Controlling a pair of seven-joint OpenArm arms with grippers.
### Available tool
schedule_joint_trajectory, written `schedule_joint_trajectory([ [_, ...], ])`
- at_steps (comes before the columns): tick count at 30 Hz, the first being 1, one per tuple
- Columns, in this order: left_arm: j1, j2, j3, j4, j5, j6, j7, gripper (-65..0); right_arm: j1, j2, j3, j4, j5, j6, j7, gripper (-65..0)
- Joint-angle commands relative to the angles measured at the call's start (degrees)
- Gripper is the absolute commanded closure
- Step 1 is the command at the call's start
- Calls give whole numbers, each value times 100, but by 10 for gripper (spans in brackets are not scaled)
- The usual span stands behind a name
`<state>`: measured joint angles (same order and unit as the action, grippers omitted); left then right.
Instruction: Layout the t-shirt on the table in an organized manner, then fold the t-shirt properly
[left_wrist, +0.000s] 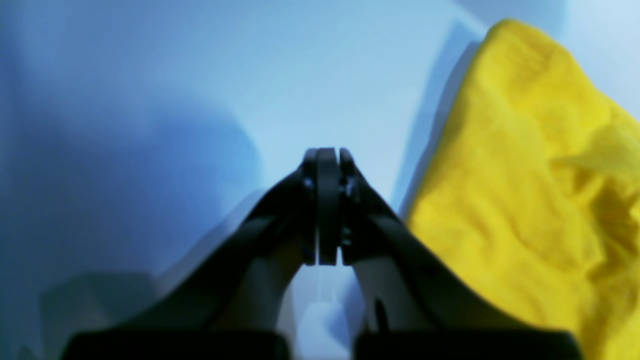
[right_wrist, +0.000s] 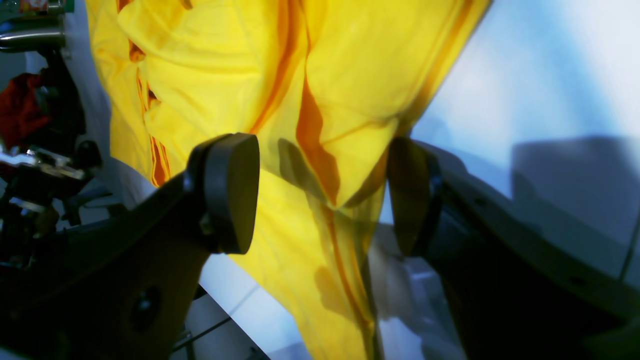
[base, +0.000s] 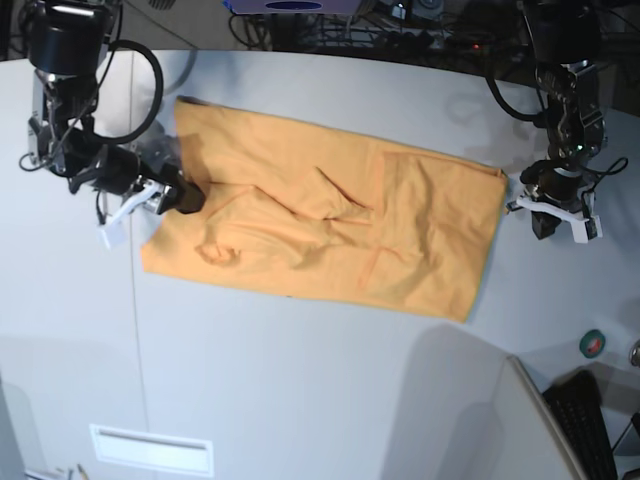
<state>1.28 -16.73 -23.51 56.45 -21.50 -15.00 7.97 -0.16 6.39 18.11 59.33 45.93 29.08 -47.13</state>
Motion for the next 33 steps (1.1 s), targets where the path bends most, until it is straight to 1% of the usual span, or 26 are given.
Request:
schedule_joint_trajectory([
  [1, -176, -177, -10, -119, -44, -7, -142, 0, 21, 24, -13, 32, -149, -47, -100, -386],
  [6, -765, -221, 78, -946, -44, -78, -142, 0, -14, 16, -22, 32, -149, -47, -109, -384],
  [9, -932, -213, 570, -1130, -44, -297, -142, 0, -14, 16, -312, 32, -132, -38, -109, -384],
  [12, -941, -107, 931, -1139, -44, -315, -142, 0, -14, 16, -470, 23, -123, -38, -56, -384],
  [14, -923, 7, 887, -1148, -44, -315, -142, 0, -14, -63, -470, 14, -123, -38, -56, -384],
  [17, -897, 42, 913, -1148, -44, -324, -142, 0, -6, -90, -470, 14, -123, -38, -56, -383],
  [19, -897, 51, 931, -1121, -44, -324, -142, 0, -6, -90, -479, 14, -132, -38, -56, -383],
  [27, -818, 324, 949, -1104, -44, -332, -142, 0, 21, -90, -479, 14, -149, -73, -56, -381],
  [30, -818, 412, 949, -1113, -44, -332, -142, 0, 30, -81, -479, 14, -149, -82, 50, -380],
  [31, -818, 429, 949, -1113, -44, -332, -142, 0, 30, -81, -479, 14, -149, -82, 138, -377],
  [33, -818, 438, 984, -1113, -44, -332, -142, 0, 30, -81, -479, 5, -149, -82, 243, -348],
])
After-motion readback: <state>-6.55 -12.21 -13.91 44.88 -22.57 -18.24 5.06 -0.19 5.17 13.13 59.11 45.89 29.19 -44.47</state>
